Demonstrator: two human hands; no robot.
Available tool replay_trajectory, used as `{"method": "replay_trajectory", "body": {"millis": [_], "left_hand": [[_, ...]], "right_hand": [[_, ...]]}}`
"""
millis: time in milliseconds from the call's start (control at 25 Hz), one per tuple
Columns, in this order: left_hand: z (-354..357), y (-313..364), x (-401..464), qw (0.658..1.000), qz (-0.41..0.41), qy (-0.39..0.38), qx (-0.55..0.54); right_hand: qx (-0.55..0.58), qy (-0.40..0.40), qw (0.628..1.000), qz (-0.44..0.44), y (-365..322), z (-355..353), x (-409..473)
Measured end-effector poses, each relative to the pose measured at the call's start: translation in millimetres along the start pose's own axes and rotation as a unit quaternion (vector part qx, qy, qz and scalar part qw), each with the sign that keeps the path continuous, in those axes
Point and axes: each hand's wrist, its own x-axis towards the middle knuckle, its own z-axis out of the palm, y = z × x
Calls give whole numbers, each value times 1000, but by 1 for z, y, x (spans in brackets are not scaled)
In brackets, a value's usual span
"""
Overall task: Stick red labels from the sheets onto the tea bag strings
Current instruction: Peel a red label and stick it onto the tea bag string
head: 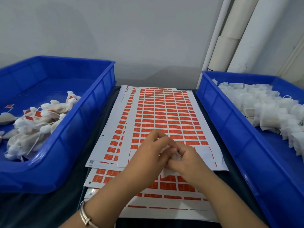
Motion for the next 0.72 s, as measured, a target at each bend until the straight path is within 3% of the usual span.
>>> {"method": "replay_trajectory", "body": {"millis": [240,320,520,600,720], "left_hand": [[3,-1,2,965,-171,46,-195],[3,1,4,959,-190,67,-201],[5,8,3,955,-214,100,-179],[8,9,2,959,-212,105,-156],[9,8,2,962,-208,111,-139]], "right_hand": [[-11,136,990,-46,-1,12,-2],[-100,186,972,-103,0,20,-5],[-284,339,865,-237,8,33,-6],[-306,351,851,-241,8,34,-8],[-309,341,861,-217,4,34,-11]]}}
